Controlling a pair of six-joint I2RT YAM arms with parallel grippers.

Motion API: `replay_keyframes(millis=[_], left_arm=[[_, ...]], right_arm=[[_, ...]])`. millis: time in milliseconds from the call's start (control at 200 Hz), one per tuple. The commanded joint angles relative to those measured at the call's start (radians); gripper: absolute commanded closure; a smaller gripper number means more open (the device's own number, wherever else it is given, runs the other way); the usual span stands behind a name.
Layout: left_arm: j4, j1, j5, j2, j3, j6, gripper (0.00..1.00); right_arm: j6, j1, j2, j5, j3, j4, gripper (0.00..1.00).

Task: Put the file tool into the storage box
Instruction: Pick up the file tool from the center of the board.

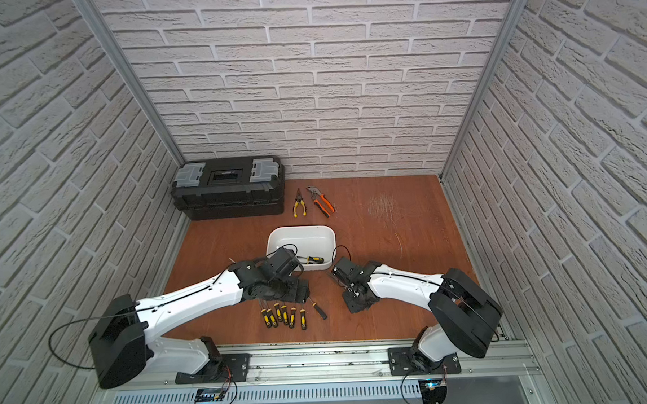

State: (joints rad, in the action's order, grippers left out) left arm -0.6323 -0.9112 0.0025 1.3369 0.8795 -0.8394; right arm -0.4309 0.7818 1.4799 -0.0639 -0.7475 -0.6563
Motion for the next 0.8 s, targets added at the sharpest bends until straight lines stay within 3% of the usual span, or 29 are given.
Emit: replay_keyframes(millis=[0,240,650,795], left_arm=[[-0.044,-0.005,-0.077,-0.059,0.021,-0.013,0.02],[-0.161,-0.005,-0.274,-0.168,0.084,-0.033,0.02],[-0.213,-0.005,-0.411,-0.312,0.085,-0.111,0.02],[-0.174,0.032,-0.443,-0.339,0.099,-0.131,0.02]], right_arm=[[-0.006,0.035,0.002,0.016,0.030,0.016,0.84],[0.000,0.094,-0.023,0.008,0.018,-0.016,0.94],[0.093,0.202,-0.149,0.061,-0.086,-0.140,0.95],[0.204,0.195,-0.199,-0.002,-0.213,-0.189,0.96]])
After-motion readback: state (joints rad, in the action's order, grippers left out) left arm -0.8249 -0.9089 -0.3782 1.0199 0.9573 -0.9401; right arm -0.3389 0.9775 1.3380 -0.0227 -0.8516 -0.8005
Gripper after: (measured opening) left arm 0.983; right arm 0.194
